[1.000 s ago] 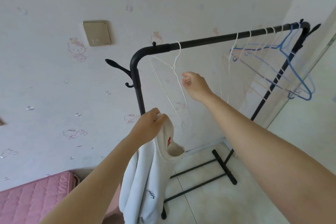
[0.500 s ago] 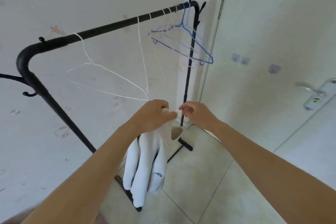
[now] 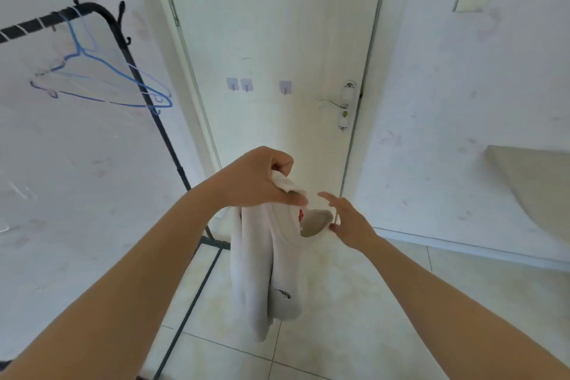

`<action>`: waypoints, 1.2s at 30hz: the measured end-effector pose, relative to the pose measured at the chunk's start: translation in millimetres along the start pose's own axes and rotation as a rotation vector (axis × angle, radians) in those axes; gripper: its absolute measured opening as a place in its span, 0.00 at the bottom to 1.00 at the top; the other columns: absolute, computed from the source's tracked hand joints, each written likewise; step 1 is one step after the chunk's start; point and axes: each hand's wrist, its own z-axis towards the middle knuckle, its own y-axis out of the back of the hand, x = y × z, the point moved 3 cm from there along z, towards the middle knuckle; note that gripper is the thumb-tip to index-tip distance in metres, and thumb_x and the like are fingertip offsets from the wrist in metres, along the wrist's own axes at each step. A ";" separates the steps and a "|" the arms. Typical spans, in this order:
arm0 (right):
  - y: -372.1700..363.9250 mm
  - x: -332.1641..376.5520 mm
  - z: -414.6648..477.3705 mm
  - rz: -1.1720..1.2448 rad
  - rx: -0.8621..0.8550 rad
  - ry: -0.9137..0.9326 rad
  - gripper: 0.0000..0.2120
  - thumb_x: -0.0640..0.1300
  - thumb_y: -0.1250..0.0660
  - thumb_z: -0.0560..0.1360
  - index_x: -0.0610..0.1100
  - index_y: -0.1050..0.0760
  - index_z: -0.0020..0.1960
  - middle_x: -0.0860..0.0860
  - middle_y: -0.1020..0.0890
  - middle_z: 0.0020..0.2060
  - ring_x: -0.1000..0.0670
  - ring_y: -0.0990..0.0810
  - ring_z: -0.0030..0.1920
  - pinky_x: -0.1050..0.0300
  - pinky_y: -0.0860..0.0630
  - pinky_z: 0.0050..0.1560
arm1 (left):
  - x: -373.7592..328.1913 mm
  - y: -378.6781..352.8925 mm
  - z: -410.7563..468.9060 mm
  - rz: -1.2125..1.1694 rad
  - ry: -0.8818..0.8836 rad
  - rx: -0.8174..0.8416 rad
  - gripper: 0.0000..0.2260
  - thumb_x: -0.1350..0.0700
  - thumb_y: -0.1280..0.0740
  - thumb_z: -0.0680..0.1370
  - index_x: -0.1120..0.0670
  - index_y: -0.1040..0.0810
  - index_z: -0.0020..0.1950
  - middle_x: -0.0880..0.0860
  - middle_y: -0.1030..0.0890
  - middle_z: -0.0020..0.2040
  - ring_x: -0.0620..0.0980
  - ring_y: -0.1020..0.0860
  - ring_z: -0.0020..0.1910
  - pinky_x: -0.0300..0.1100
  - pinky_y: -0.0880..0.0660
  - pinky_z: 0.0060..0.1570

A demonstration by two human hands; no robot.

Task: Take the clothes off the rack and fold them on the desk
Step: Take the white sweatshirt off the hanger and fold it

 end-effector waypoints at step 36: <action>449.5 -430.7 -351.9 0.026 -1.601 -1.030 0.08 0.42 0.42 0.78 0.44 0.27 0.43 0.40 0.23 0.43 0.40 0.21 0.44 0.43 0.22 0.50 | -310.7 -455.6 518.4 0.014 -0.441 0.298 0.10 0.52 0.37 0.80 0.55 0.19 0.49 0.54 0.20 0.41 0.57 0.20 0.42 0.49 0.27 0.41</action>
